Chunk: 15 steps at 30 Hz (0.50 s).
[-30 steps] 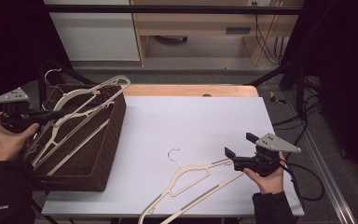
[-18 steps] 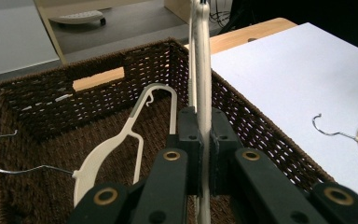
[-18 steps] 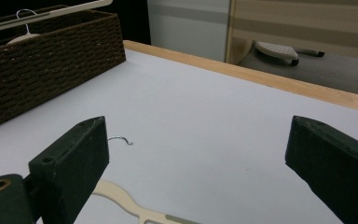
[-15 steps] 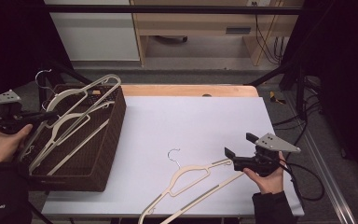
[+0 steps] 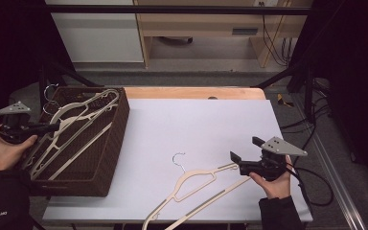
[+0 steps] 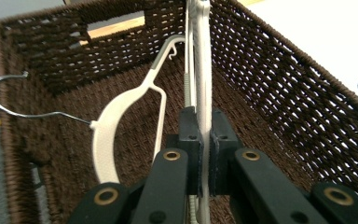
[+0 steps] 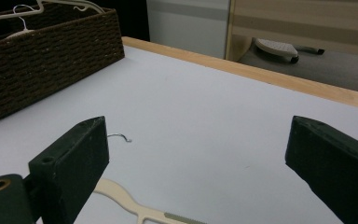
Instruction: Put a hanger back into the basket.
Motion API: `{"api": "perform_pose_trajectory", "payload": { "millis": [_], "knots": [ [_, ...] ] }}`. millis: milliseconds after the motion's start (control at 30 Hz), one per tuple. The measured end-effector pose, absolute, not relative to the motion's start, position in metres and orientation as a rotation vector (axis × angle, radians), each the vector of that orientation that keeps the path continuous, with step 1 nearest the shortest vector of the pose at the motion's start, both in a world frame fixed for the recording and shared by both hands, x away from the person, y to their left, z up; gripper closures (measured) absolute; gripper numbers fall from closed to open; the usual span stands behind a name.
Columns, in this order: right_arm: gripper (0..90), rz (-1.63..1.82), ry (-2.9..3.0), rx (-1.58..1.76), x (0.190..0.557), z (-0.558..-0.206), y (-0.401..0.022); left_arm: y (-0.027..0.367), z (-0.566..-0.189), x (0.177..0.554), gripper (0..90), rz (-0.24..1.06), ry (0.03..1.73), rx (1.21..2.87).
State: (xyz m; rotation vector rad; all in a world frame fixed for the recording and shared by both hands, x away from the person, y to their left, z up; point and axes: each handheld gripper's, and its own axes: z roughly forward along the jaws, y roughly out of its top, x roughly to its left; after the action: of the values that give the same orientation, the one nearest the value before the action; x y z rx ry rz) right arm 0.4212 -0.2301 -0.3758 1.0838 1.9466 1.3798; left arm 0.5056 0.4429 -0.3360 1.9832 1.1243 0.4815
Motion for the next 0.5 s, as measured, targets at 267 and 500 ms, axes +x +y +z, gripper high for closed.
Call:
{"api": "perform_pose_trajectory", "payload": {
  "millis": [267, 500],
  "knots": [
    [6.5, 1.381, 1.95, 1.083, 0.421, -0.376, -0.23, 0.429, -0.358, 0.516, 85.9, 0.432, 1.193, 2.031],
    [6.5, 1.382, 1.953, 1.08, 0.421, -0.376, -0.229, 0.43, -0.375, 0.519, 83.5, 0.48, 1.349, 2.107]
  ]
}}
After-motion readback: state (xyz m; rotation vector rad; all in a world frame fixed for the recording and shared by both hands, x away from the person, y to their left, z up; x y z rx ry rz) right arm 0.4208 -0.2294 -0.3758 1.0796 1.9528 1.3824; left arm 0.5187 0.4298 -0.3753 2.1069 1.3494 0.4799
